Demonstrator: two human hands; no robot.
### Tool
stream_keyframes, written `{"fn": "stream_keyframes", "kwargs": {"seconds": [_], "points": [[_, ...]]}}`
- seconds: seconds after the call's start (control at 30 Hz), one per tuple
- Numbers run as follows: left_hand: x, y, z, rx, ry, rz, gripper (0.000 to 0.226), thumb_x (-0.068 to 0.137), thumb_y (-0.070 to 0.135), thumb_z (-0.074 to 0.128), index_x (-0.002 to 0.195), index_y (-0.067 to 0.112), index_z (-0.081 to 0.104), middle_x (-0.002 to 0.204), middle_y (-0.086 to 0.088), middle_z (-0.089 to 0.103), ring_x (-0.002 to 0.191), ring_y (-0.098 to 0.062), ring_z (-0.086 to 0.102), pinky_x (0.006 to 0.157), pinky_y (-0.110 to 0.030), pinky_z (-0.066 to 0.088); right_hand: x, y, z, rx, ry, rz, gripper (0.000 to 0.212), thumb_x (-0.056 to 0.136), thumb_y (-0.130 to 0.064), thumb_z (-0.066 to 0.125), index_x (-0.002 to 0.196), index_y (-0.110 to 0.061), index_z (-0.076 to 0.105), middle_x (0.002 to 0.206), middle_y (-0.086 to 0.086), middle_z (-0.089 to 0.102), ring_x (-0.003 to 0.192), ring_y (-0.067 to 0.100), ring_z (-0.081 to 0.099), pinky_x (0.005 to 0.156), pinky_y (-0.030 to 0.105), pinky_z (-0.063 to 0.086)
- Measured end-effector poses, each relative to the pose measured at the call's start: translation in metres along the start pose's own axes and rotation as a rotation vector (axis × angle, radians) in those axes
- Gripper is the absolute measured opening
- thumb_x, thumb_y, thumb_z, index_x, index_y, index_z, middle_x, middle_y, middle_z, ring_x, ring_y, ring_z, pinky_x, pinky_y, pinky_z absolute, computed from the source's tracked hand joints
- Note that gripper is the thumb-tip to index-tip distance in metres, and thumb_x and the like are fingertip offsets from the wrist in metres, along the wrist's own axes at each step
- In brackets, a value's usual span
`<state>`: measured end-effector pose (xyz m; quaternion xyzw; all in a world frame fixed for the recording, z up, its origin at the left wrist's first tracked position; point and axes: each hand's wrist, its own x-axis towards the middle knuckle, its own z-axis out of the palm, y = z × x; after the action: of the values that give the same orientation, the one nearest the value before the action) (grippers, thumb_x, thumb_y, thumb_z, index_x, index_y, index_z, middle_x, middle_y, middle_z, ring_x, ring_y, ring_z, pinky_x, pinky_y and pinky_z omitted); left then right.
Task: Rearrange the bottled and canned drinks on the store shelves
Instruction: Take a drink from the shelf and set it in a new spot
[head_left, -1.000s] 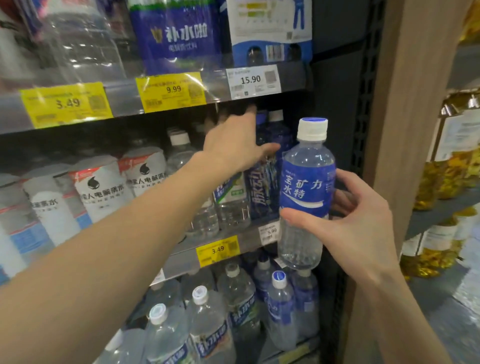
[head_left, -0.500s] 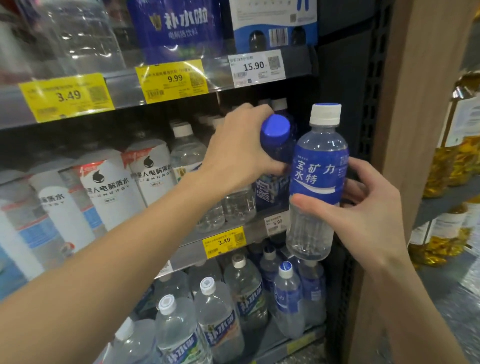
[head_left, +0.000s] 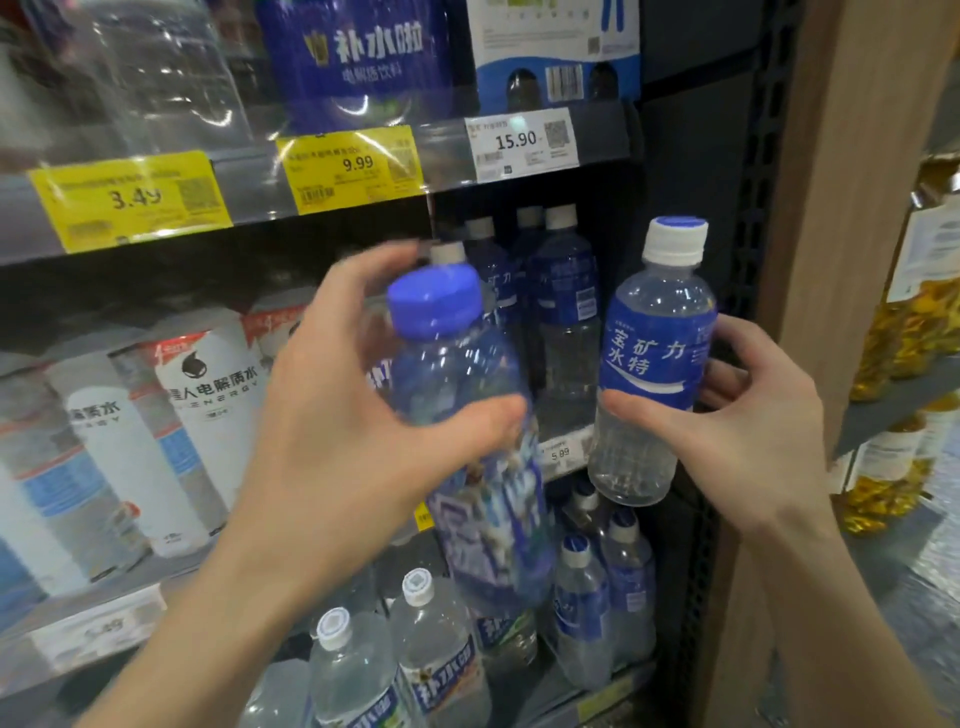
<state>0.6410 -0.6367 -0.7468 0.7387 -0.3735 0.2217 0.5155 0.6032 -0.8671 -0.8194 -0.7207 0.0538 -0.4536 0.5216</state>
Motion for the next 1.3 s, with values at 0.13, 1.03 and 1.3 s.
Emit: {"fn": "stream_keyframes", "kwargs": {"seconds": [0.13,1.03,1.3], "points": [[-0.036,-0.023,-0.006,-0.129,0.0,-0.114,0.062,0.05,0.043,0.088,0.109,0.038,0.067,0.107,0.015,0.075,0.101,-0.007,0.071,0.086,-0.031,0.06,-0.003,0.006,0.018,0.001,0.025,0.029,0.072,0.056,-0.022,0.097,0.118,-0.032,0.063,0.101,-0.022,0.073,0.094,-0.004,0.07,0.09,0.027,0.057],[-0.064,-0.03,-0.055,-0.274,0.13,-0.06,0.059,0.055,0.031,0.091,0.107,0.044,0.066,0.104,0.017,0.073,0.099,-0.005,0.069,0.078,-0.017,0.056,0.045,-0.001,0.072,-0.057,0.088,-0.024,0.07,0.059,-0.02,0.097,0.122,-0.018,0.066,0.112,-0.008,0.074,0.099,0.003,0.07,0.089,0.026,0.057],[-0.057,-0.033,-0.054,-0.229,0.167,-0.051,0.058,0.055,0.033,0.091,0.106,0.047,0.065,0.106,0.02,0.072,0.102,-0.004,0.067,0.08,-0.024,0.058,0.065,0.023,0.083,-0.049,-0.017,0.085,0.077,0.056,-0.019,0.098,0.123,-0.023,0.059,0.113,-0.003,0.073,0.1,0.01,0.072,0.091,0.041,0.06]]}}
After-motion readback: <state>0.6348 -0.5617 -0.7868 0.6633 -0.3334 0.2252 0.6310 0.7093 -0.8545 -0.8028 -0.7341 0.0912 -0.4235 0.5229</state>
